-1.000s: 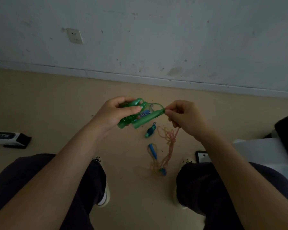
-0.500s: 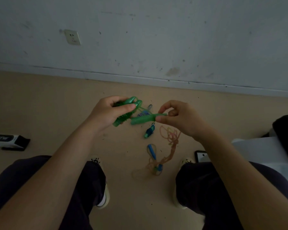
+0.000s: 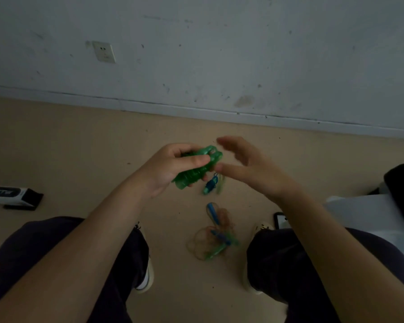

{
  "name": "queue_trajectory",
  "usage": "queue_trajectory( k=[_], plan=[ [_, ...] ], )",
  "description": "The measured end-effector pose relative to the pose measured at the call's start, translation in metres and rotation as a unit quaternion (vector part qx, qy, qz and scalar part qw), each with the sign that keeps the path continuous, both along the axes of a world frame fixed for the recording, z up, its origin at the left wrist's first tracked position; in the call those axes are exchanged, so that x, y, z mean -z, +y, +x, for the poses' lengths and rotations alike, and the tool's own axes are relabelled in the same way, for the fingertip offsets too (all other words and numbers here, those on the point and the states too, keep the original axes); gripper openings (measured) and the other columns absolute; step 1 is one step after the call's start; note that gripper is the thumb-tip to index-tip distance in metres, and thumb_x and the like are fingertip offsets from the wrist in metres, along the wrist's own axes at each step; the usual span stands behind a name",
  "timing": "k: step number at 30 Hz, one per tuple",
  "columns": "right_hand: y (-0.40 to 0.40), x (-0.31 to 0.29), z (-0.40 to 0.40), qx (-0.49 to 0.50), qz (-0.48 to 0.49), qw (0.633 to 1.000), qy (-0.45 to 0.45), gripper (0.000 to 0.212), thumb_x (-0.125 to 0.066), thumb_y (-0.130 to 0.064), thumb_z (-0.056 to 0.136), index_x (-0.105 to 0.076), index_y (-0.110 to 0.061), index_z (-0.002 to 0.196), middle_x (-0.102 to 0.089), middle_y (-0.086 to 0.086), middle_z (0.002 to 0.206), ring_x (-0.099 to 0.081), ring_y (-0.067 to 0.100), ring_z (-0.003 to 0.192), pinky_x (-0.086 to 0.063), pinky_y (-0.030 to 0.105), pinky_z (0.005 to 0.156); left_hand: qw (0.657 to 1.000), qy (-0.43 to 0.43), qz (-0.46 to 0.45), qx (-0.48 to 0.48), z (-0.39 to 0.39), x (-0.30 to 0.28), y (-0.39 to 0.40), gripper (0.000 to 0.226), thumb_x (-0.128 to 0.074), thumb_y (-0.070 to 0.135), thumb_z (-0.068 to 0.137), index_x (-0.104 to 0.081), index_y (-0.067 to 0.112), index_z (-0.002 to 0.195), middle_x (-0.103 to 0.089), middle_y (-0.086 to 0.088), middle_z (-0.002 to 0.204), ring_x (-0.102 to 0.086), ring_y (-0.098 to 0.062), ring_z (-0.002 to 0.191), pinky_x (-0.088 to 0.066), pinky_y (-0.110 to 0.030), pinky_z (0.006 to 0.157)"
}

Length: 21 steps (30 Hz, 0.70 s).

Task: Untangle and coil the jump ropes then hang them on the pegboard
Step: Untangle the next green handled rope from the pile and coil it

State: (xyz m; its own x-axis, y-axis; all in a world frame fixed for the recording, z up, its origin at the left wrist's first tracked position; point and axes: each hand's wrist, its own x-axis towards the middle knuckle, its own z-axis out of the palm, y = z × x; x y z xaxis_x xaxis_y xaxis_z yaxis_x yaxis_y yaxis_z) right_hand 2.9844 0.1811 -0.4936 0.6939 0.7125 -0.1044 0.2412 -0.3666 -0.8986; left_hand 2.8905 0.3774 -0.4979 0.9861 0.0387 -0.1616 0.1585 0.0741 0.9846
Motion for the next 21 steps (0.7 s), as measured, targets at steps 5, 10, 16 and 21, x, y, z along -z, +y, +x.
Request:
queue_trajectory(
  k=[5, 10, 16, 21],
  plan=[
    [0.001, -0.008, -0.012, -0.099, 0.037, 0.988, 0.111, 0.02, -0.054, -0.014, 0.1, -0.06, -0.005, 0.117, -0.059, 0.009, 0.076, -0.058, 0.018, 0.06, -0.049, 0.027, 0.059, 0.999, -0.012, -0.036, -0.003, 0.0, 0.001, -0.004, 0.017, -0.073, 0.029, 0.082, -0.077, 0.025, 0.098, -0.075, -0.009, 0.085, -0.071, -0.022, 0.072, -0.053, -0.027, 0.054],
    [0.006, -0.007, -0.013, -0.05, -0.005, 0.996, 0.078, 0.031, -0.044, -0.033, 0.104, -0.063, -0.012, 0.092, -0.038, -0.006, 0.053, -0.032, 0.008, 0.044, -0.03, 0.023, 0.043, 0.998, -0.025, -0.012, -0.062, 0.003, 0.004, -0.002, 0.037, -0.081, 0.045, 0.076, -0.07, 0.028, 0.108, -0.077, -0.007, 0.087, -0.073, -0.023, 0.071, -0.053, -0.028, 0.057],
    [0.01, -0.003, -0.011, 0.027, -0.012, 0.999, 0.027, 0.03, -0.047, -0.032, 0.103, -0.059, -0.017, 0.079, -0.042, -0.011, 0.046, -0.035, 0.008, 0.04, -0.031, 0.025, 0.045, 0.998, -0.037, -0.056, -0.004, 0.003, 0.004, -0.002, 0.052, -0.094, 0.034, 0.058, -0.073, 0.025, 0.105, -0.074, -0.003, 0.083, -0.068, -0.016, 0.067, -0.053, -0.026, 0.059],
    [0.011, -0.002, -0.018, -0.001, 0.008, 0.999, 0.047, 0.028, -0.046, -0.025, 0.104, -0.056, -0.011, 0.081, -0.044, 0.001, 0.053, -0.037, 0.013, 0.041, -0.033, 0.024, 0.043, 0.994, -0.059, -0.042, -0.082, 0.005, 0.006, -0.004, 0.044, -0.087, 0.025, 0.073, -0.068, 0.015, 0.111, -0.072, -0.005, 0.076, -0.067, -0.018, 0.063, -0.053, -0.027, 0.054]
  ],
)
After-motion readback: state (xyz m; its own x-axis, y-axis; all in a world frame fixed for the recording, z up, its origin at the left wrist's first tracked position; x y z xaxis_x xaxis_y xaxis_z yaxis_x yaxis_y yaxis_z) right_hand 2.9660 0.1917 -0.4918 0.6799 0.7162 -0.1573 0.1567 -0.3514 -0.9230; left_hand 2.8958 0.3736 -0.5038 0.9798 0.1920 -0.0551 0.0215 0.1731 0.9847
